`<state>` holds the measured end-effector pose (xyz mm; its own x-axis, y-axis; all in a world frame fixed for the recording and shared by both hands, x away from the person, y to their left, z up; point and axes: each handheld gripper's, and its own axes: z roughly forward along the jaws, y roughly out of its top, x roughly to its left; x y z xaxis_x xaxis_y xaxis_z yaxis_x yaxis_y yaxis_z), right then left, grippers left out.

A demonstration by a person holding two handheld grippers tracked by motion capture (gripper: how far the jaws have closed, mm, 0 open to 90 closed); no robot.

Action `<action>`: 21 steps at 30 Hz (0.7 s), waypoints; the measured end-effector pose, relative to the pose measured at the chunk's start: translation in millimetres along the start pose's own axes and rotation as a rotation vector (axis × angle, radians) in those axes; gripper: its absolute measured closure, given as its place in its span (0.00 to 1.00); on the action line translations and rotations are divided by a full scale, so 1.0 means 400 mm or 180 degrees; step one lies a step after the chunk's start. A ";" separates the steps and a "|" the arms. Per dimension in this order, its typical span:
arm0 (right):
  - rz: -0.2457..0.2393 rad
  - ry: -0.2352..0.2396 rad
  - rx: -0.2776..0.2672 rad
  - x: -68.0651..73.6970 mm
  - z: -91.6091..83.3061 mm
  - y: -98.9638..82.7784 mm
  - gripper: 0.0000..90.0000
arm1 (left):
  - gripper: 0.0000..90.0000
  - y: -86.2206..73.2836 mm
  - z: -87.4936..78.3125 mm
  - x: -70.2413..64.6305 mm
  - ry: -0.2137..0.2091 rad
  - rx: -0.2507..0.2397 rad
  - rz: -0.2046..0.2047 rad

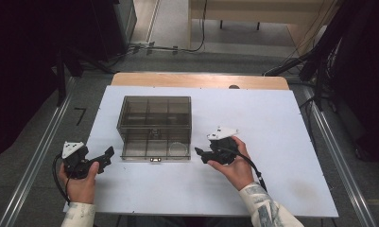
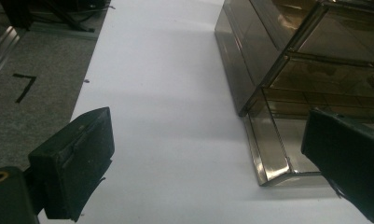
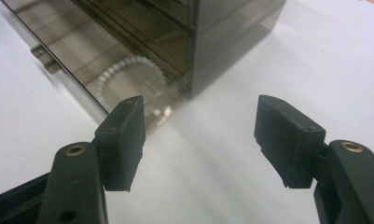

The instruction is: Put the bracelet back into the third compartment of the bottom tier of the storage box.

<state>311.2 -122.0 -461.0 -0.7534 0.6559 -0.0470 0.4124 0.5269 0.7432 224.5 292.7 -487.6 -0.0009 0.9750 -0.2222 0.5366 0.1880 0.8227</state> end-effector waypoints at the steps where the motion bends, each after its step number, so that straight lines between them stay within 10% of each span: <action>1: 0.0004 -0.0018 0.0010 -0.004 -0.004 -0.004 0.36 | 0.03 0.000 0.000 0.000 -0.0003 -0.0002 0.0000; 21: 0.0222 -0.0241 0.0079 -0.073 -0.060 -0.078 0.33 | 0.03 -0.001 0.002 -0.003 0.0010 0.0011 0.0008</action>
<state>307.9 -170.4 -467.0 -0.6820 0.7298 -0.0468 0.4756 0.4913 0.7297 224.9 291.5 -488.0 -0.0020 0.9758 -0.2185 0.5396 0.1850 0.8213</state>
